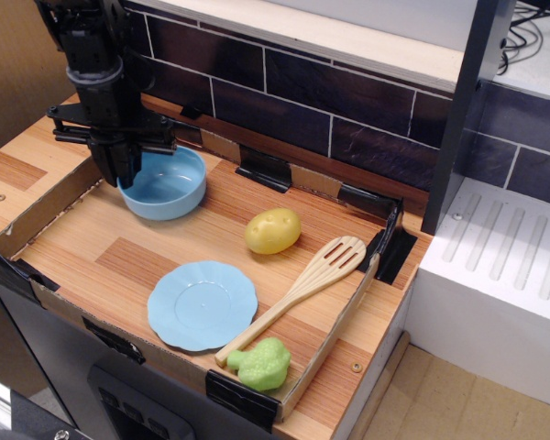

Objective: Take bowl off plate

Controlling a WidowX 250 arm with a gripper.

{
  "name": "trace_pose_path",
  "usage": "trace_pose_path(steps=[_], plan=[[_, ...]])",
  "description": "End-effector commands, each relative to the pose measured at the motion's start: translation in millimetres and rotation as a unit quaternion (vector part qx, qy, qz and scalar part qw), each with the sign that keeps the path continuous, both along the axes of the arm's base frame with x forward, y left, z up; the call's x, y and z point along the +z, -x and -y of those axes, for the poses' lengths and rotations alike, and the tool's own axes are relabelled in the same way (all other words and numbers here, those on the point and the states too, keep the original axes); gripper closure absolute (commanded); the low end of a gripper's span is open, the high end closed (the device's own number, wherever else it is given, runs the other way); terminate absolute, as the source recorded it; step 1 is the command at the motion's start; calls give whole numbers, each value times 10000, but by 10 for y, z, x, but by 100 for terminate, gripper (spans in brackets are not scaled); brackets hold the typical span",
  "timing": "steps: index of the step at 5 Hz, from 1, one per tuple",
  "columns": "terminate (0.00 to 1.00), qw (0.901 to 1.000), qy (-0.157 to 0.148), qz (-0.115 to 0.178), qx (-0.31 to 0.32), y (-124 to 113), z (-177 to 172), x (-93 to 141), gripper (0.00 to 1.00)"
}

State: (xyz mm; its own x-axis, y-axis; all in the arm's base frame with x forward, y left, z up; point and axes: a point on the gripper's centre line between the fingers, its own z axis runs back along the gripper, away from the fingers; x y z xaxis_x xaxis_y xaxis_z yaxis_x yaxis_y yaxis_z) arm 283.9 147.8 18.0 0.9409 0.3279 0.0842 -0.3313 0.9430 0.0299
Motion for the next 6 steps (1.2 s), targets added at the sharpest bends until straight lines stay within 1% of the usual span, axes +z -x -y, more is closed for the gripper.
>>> trace_pose_path(steps=[1, 3, 4, 5, 6], plan=[[0, 9995, -295, 99, -98, -50, -54, 235, 0], [0, 9972, -639, 330, -227, 59, 68, 497, 0], [0, 9972, -570, 437, -220, 75, 130, 637, 0], [0, 9972, -570, 437, -220, 75, 130, 637, 0], [100, 9972, -570, 437, -220, 75, 130, 637, 0]])
